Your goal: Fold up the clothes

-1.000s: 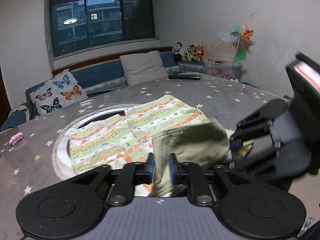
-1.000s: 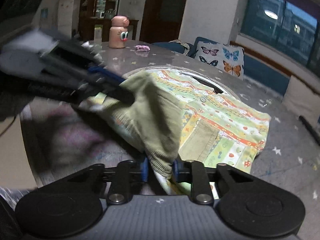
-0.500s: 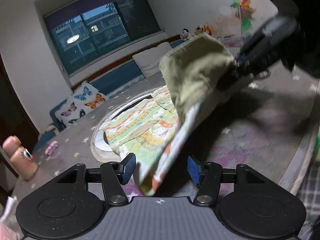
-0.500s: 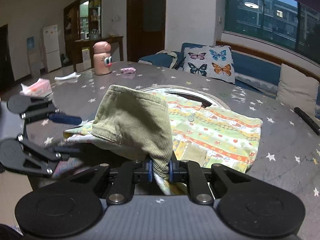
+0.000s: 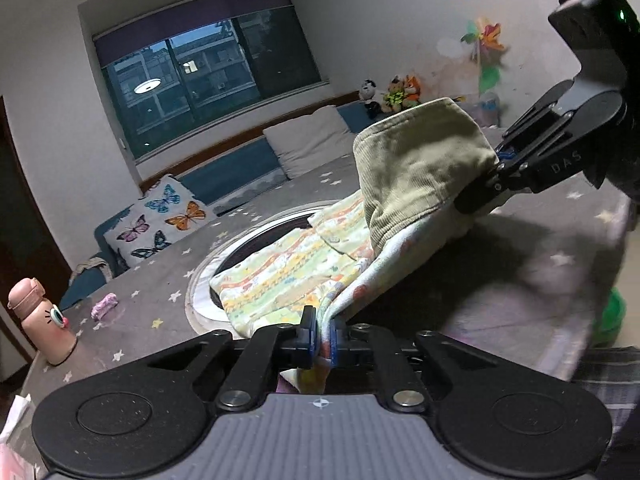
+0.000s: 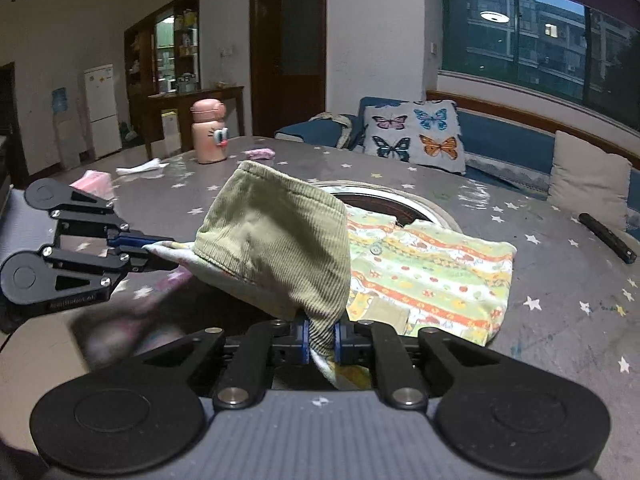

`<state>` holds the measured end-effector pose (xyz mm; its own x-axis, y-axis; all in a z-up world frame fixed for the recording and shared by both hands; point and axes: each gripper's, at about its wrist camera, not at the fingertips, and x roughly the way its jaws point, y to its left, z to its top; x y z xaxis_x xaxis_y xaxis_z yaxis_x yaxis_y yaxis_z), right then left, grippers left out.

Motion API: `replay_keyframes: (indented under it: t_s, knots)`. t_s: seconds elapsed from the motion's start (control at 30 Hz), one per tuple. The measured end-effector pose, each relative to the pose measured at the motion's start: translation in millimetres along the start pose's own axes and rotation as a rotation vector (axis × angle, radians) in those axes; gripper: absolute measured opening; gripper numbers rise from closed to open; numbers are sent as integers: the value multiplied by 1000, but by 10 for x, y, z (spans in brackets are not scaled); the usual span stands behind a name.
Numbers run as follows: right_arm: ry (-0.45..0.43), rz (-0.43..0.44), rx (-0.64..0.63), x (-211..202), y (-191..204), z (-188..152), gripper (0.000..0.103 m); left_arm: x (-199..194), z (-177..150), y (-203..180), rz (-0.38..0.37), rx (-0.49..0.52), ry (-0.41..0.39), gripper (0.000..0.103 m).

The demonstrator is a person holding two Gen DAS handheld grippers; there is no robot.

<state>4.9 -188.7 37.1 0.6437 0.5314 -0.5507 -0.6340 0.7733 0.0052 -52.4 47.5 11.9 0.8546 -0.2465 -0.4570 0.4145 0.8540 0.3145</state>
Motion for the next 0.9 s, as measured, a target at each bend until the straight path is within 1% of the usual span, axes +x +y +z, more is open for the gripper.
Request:
replay_keyframes:
  t_s: [0.17,0.23,0.37,0.47,0.63,0.77,0.9]
  knots:
    - [20,45,-29,-439,160,-52,9,-449,60,-50,-83,-37,14,7]
    - [38,72,-43,-614,234,-64,9,-621,77,-85,-102,-36,16,7]
    - [51,105,-79,-827,343,-26,9,-734,146,-83,-115,-45,19,7]
    - [53,106,-76,-814,319,45,9,-637,206,-12,-100,-65,12,7]
    - [61,86,-51,-602,97,239,9,-351,350,137,-90,-103,2,7]
    - [80,74,-38,-329,-118,432,9,-2,457,295,-80,-121,18,7]
    - [109,65,-33,4,-321,590,9,453,511,456,-67,-140,67,7]
